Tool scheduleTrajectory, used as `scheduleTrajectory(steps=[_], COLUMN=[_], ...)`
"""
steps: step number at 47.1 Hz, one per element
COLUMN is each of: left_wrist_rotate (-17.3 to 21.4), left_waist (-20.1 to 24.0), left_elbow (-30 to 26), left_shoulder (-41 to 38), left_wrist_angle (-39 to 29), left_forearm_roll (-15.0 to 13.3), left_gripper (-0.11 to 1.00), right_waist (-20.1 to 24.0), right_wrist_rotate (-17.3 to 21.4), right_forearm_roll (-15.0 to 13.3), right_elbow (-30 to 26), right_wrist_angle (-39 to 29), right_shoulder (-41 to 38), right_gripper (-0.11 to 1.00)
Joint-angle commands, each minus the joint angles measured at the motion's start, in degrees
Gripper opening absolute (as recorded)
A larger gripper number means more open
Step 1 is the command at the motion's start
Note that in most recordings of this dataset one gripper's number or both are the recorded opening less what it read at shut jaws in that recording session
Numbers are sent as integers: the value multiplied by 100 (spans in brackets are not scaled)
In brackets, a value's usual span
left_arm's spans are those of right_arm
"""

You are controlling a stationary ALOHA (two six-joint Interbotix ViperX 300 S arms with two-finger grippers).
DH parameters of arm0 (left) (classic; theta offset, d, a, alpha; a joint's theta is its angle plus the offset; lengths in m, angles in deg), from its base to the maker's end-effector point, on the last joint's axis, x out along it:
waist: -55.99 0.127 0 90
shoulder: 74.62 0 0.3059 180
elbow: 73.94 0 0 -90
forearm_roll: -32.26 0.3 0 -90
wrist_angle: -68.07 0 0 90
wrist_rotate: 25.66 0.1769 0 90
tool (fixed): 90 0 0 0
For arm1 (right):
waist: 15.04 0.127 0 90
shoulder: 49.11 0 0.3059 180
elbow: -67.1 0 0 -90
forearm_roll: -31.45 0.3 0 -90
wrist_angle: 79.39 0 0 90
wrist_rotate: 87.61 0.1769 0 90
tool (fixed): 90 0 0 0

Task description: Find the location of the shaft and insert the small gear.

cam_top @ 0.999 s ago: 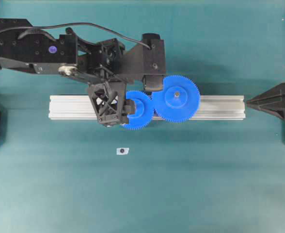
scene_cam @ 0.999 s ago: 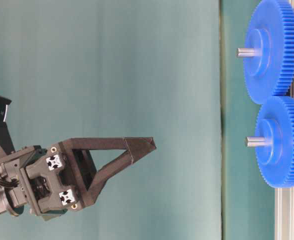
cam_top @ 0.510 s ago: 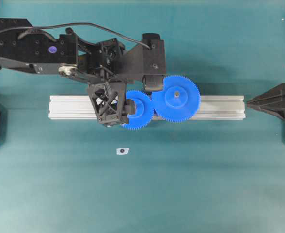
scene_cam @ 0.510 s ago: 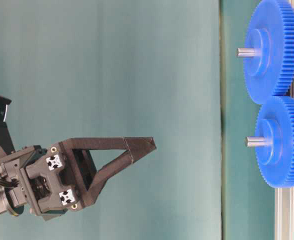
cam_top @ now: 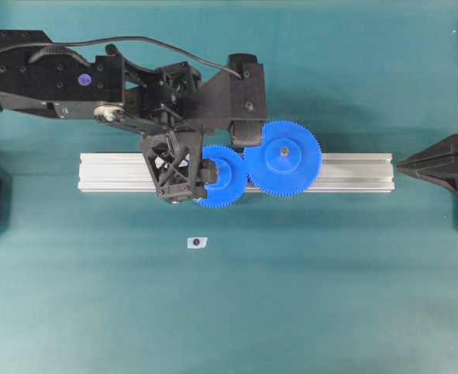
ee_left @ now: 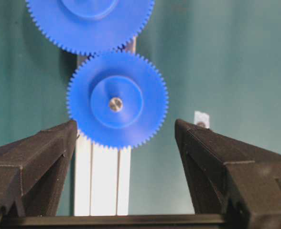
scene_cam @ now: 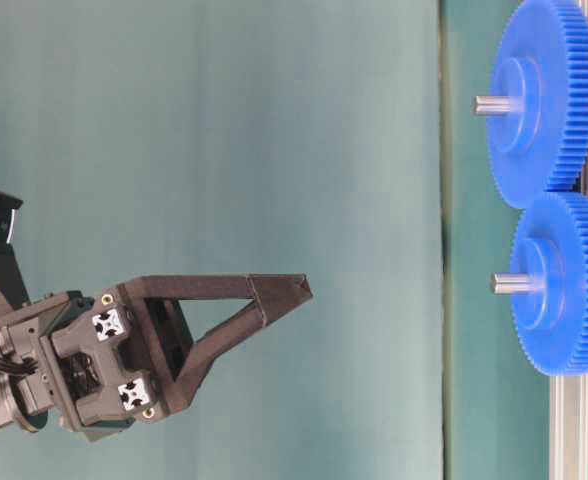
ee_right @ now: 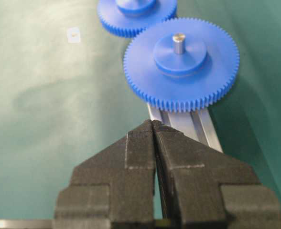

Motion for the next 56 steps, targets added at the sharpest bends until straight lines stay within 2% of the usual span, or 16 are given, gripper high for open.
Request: scheduleTrajectory(steps=[1, 56], left_wrist_rotate=[-9, -26], left_waist=[-18, -18], left_elbow=[-62, -53], left_shoulder=[105, -26], left_wrist_angle=[35, 9], left_forearm_roll=[26, 9], left_gripper=[79, 79], right_waist=[-18, -18], right_wrist_rotate=[44, 44], right_forearm_roll=[0, -9], right_elbow=[-62, -62], right_wrist_angle=[53, 53], right_shoulder=[-35, -35], right_gripper=[3, 3])
